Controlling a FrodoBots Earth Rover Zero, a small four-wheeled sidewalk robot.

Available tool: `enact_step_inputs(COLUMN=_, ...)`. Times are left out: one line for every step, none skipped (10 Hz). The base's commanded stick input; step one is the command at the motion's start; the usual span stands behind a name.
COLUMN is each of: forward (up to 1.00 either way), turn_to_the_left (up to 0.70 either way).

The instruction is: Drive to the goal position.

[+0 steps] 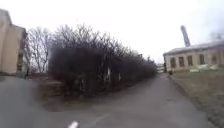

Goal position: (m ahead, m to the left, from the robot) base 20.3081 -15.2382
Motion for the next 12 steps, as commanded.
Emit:
enact_step_inputs(forward=1.0, turn_to_the_left=-0.37)
enact_step_inputs(forward=1.0, turn_to_the_left=-0.37)
enact_step_inputs(forward=1.0, turn_to_the_left=-0.37)
enact_step_inputs(forward=1.0, turn_to_the_left=-0.37)
enact_step_inputs(forward=1.0, turn_to_the_left=-0.37)
enact_step_inputs(forward=1.0, turn_to_the_left=-0.37)
enact_step_inputs(forward=1.0, turn_to_the_left=-0.37)
enact_step_inputs(forward=1.0, turn_to_the_left=-0.09)
enact_step_inputs(forward=1.0, turn_to_the_left=0.03)
enact_step_inputs(forward=1.0, turn_to_the_left=0.03)
enact_step_inputs(forward=1.0, turn_to_the_left=0.03)
enact_step_inputs(forward=1.0, turn_to_the_left=0.03)
